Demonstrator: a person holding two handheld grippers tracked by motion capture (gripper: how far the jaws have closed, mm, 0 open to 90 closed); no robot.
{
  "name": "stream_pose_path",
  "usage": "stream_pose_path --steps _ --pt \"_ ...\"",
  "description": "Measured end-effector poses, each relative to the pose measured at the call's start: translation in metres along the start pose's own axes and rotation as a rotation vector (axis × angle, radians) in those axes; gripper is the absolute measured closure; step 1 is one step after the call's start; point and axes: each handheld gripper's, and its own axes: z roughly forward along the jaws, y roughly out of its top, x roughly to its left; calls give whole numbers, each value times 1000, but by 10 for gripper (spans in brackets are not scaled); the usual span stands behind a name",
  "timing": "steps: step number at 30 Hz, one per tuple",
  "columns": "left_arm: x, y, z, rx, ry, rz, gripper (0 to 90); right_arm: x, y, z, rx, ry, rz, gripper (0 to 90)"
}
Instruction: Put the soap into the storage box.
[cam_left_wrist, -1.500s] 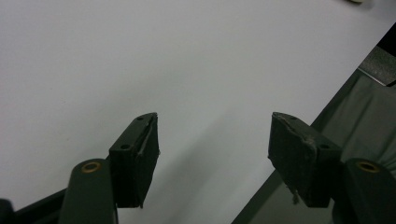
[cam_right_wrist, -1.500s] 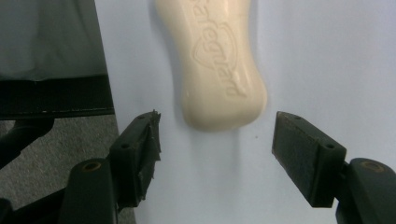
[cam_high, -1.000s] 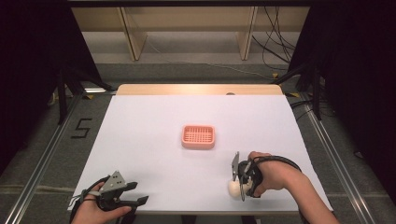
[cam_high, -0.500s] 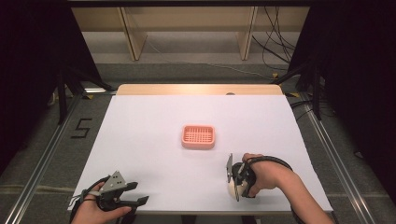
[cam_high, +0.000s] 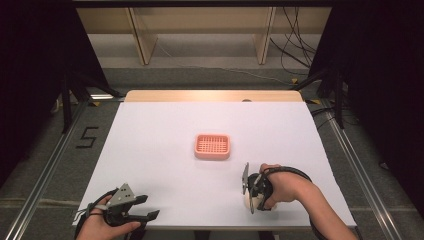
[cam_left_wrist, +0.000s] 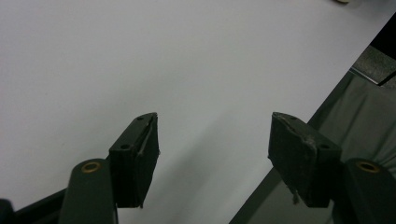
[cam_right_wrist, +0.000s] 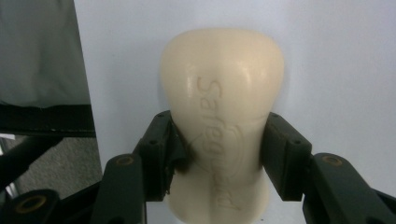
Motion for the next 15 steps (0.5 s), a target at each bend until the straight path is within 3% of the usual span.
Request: stream_pose_path --steps 7,9,11,15 --pt "1 0 0 7 6 18 331 1 -1 0 -20 16 34 503" --pt "1 0 0 7 7 24 331 0 -1 0 -31 25 18 503" --pt "2 0 0 10 12 29 331 6 -1 -3 6 22 96 504" --pt "1 0 -1 4 8 21 331 6 -2 -6 0 22 98 504"
